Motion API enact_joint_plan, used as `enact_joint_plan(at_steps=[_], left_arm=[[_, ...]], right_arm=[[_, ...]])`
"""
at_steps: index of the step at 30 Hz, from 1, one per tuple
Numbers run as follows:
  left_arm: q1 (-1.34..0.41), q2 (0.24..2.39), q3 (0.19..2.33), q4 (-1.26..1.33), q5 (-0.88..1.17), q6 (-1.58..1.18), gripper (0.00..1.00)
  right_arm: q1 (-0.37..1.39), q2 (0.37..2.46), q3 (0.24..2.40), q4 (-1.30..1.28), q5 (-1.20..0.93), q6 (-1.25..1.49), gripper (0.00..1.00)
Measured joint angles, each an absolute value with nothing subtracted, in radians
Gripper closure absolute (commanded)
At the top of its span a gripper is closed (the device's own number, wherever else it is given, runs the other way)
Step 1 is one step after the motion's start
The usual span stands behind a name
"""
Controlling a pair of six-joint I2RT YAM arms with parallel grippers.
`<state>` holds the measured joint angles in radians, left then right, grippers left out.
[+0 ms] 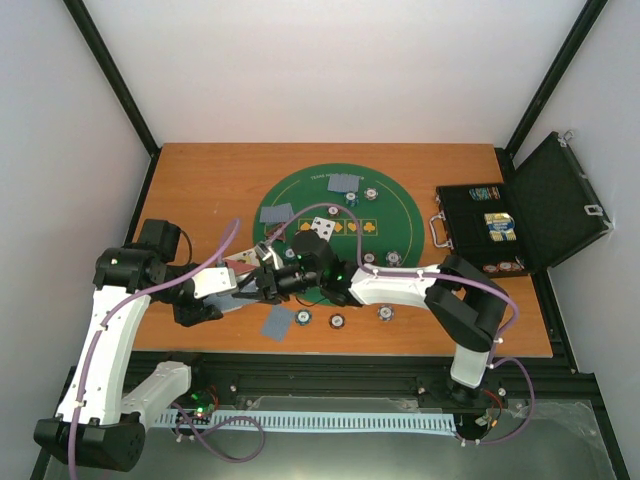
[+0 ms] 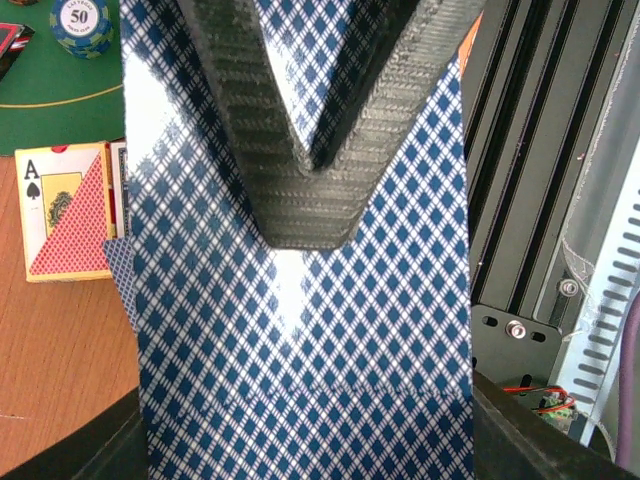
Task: Distribute texas hold em gaming equipment
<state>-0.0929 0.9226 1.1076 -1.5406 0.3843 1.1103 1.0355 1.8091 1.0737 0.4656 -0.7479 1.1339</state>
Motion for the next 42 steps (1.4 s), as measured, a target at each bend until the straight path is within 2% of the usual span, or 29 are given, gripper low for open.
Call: enact_joint_plan(at_steps=[5, 9, 19, 24, 27, 32, 38, 42], left_arm=[[-0.093, 0.923, 1.108, -1.541, 0.382, 1.11, 0.99], [-0.093, 0.923, 1.108, -1.541, 0.376, 1.11, 0.99], [-0.093, 0.92, 1.108, -1.541, 0.387, 1.111, 0.99], [-0.093, 0.92, 1.108, -1.541, 0.389, 1.111, 0.99], [-0.093, 0.919, 1.108, -1.541, 0.389, 1.111, 0.99], [-0.093, 0.918, 1.108, -1.541, 0.389, 1.11, 0.99], [-0.093, 0.919, 1.108, -1.541, 0.389, 1.111, 0.99], [-0.093, 0.919, 1.108, -1.541, 0.389, 1.111, 0.99]], right_arm=[[1.031, 1.778, 1.074, 0.423, -0.74, 1.108, 0.76], [1.017, 1.742, 1.075, 0.376, -0.731, 1.083, 0.96], [0.894, 1.658, 1.075, 0.14, -0.688, 0.967, 0.97], [0.775, 1.664, 1.185, -0.182, -0.621, 0.757, 0.97], [0.727, 1.72, 1.363, -0.39, -0.459, 0.586, 0.97], [0.727, 1.89, 1.65, -0.628, -0.016, 0.329, 0.97], [0.787, 2.114, 1.717, -0.692, 0.539, 0.064, 0.97], [0.838, 2.219, 1.716, -0.675, 0.729, -0.068, 0.97]])
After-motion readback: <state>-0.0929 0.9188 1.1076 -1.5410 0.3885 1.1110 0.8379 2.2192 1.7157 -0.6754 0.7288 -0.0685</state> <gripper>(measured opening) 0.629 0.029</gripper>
